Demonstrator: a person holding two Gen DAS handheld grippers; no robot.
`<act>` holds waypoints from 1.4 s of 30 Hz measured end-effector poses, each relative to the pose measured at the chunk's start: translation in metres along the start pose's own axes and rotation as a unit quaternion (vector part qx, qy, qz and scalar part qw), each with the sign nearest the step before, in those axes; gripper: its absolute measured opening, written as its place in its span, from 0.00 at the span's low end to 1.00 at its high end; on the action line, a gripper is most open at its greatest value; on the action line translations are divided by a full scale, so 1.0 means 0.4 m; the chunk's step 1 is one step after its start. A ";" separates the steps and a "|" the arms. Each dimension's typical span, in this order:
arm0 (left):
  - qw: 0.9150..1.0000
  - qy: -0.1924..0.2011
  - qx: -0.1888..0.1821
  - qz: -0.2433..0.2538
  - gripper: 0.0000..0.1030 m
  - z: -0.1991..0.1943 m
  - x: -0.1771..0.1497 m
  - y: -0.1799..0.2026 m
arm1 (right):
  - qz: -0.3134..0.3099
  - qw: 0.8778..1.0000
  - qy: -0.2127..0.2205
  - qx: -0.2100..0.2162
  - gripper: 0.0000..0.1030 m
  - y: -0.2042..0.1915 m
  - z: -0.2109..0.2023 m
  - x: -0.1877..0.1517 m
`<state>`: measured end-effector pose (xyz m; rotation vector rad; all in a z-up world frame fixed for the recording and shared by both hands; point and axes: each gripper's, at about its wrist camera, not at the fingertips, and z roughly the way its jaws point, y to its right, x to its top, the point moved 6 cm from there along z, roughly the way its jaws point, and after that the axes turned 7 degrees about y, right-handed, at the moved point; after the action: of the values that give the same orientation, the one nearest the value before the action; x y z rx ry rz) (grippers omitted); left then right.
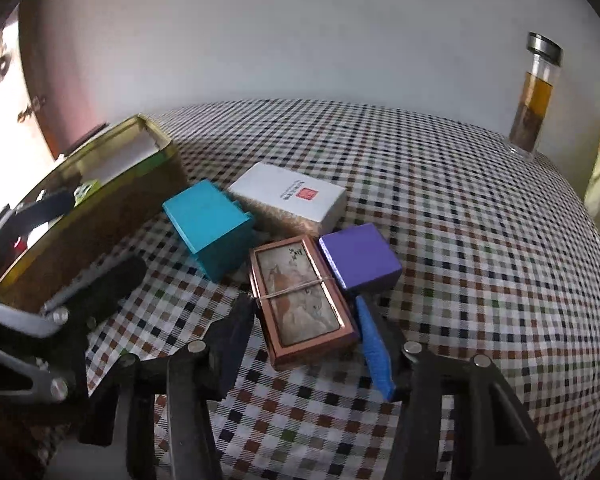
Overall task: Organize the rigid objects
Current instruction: 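Move both grippers back toward the teal brick and copper-framed box, then grasp the teal brick with the left gripper while the right gripper grasps the copper-framed box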
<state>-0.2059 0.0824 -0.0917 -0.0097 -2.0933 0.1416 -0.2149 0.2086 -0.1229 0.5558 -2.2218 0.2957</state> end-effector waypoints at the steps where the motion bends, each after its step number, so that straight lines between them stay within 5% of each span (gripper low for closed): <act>1: 1.000 -0.001 -0.003 0.001 0.99 0.005 0.002 0.004 | 0.004 1.000 0.003 -0.007 0.52 0.004 -0.003 0.000; 15: 0.998 -0.052 -0.040 0.013 0.92 0.082 -0.003 0.051 | 0.059 0.997 0.012 -0.055 0.52 0.060 -0.012 0.001; 23: 0.996 -0.083 -0.021 0.026 0.91 0.133 -0.004 0.055 | 0.071 0.996 0.009 -0.054 0.47 0.070 -0.014 -0.003; 27: 0.994 -0.098 -0.041 0.023 0.66 0.147 -0.010 0.061 | 0.062 0.997 0.001 -0.052 0.47 0.063 -0.007 -0.006; 42: 0.998 -0.050 -0.026 0.025 0.63 0.110 0.021 0.035 | 0.054 0.997 0.017 -0.060 0.46 0.058 -0.017 -0.003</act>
<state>-0.2487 0.0925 -0.1079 -0.0873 -2.1978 0.1197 -0.2211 0.2319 -0.1202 0.3641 -2.2234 0.2253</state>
